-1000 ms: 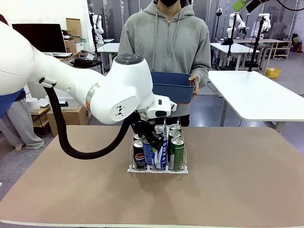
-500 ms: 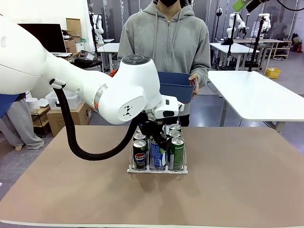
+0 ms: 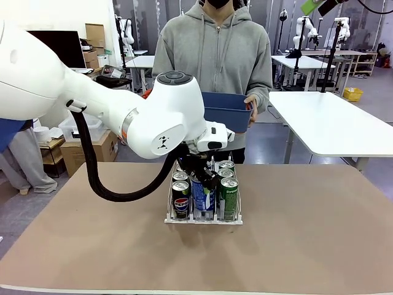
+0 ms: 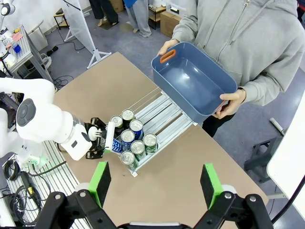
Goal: Fill the beverage cans into the dispenser.
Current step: Place the picked Ionic drink in the line of the Automatic Can Dispenser with the same cans.
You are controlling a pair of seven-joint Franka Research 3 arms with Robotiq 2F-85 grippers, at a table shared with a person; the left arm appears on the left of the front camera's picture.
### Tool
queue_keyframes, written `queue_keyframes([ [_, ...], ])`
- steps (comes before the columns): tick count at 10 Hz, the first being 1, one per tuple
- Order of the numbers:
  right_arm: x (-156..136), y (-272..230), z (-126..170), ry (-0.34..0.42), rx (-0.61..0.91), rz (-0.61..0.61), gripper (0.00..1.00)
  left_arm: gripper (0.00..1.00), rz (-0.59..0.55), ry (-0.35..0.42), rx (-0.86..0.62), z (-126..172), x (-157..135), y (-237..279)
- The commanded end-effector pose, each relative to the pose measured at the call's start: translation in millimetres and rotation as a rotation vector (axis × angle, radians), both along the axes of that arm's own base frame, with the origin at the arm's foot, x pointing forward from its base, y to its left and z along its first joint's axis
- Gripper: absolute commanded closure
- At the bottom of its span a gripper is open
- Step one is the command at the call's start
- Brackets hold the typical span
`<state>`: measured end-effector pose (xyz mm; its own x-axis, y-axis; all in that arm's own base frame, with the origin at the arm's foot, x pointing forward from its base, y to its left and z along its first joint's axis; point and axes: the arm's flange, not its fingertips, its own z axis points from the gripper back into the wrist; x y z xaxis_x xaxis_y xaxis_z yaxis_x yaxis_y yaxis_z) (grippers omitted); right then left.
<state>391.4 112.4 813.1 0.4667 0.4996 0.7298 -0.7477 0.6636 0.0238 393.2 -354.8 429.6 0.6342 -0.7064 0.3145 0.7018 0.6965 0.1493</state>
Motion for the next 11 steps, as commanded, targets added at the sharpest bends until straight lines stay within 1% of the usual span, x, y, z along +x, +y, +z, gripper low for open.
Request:
queue_keyframes([
  [1,-1,-1,-1,0.002,0.001,-0.001,0.00,0.43,0.032,-0.070,-0.029,-1,22,-7],
  [2,-1,-1,-1,0.002,0.001,-0.001,0.00,0.43,0.024,-0.074,-0.040,-3,30,-7],
  [6,-1,-1,-1,0.002,0.001,-0.001,0.00,0.43,0.012,-0.065,-0.054,-9,44,-14],
  [8,-1,-1,-1,0.002,0.001,-0.001,0.00,0.43,0.019,-0.028,-0.043,-16,49,-14],
  [10,-1,-1,-1,0.002,0.001,-0.001,0.00,0.43,0.014,0.057,-0.032,-27,51,-16],
  [11,-1,-1,-1,0.002,0.001,-0.001,0.00,0.43,-0.001,0.074,-0.031,-29,51,-17],
])
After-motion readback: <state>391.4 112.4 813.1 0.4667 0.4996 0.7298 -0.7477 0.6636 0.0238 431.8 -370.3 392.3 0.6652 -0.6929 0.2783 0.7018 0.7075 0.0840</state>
